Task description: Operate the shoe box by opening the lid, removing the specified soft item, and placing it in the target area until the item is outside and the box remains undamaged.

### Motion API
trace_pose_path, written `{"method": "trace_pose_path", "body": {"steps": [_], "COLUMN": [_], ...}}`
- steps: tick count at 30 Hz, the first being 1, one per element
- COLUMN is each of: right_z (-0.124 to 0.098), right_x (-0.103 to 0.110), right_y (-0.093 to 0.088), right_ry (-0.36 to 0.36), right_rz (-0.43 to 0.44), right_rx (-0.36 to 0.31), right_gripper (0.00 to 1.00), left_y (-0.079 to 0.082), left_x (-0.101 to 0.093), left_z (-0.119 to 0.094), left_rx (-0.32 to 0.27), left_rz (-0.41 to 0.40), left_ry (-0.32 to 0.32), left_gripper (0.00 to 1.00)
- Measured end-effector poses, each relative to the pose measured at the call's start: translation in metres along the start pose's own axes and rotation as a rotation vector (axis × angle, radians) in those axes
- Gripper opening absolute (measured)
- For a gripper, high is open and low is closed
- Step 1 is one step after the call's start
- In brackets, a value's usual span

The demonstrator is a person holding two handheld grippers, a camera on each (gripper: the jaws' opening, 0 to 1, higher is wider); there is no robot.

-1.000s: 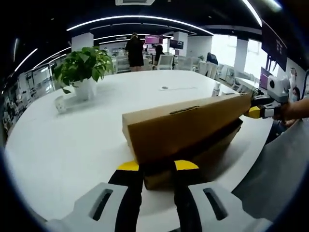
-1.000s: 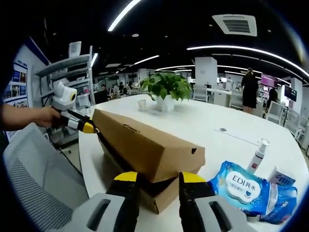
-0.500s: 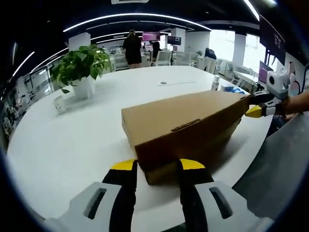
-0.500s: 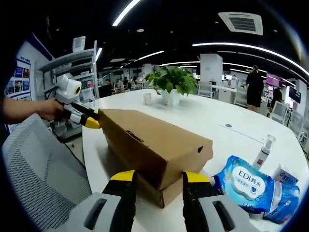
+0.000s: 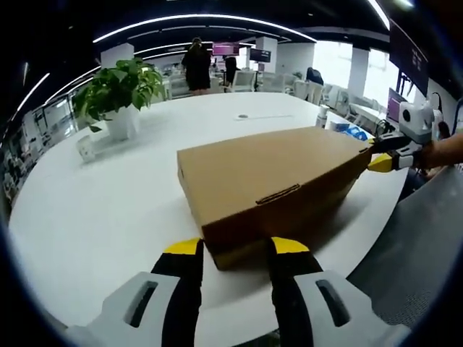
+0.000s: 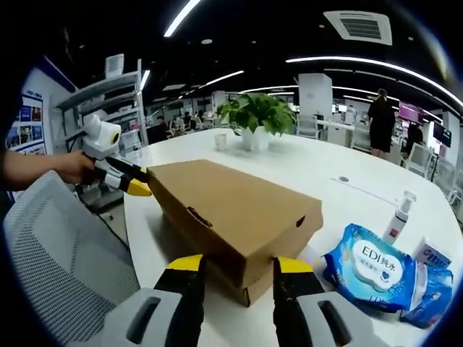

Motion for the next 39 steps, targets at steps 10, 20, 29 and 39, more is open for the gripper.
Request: {"method": "trace_pose_path", "body": {"steps": [10,20,29,39], "right_z": [0.003,0.008,0.011,0.015], "right_x": [0.000,0.001,0.001,0.001], "right_y": [-0.004,-0.008,-0.011,-0.015], "right_ry": [0.001,-0.001,-0.003,-0.012], "right_rz": [0.019,0.007,-0.003,-0.014], "right_rx": [0.030,0.062,0.083,0.096], "right_gripper": [0.32,0.32,0.31,0.31], "left_y": [-0.004,-0.006,-0.008,-0.011], "left_x": [0.001,0.003,0.005,0.007], "left_z": [0.005,0.007,0.012,0.016], "left_rx": [0.016,0.056,0.090,0.115], "left_rz": [-0.017,0.017,0.032,0.031], "left_ry": [-0.021,-0.026,-0.020,-0.016], "left_gripper": [0.40,0.36,0.32,0.31]}}
Point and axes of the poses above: the point that each gripper's makers call its tool centre point, and the gripper's own axes: z roughly forward along the fingers, x roughly to its left, y roughly out of its top, the point moved 9 cm from there along -z, roughly backward along the fingers, and after that the axes turned 10 degrees about -y, right-handed, at the moved point
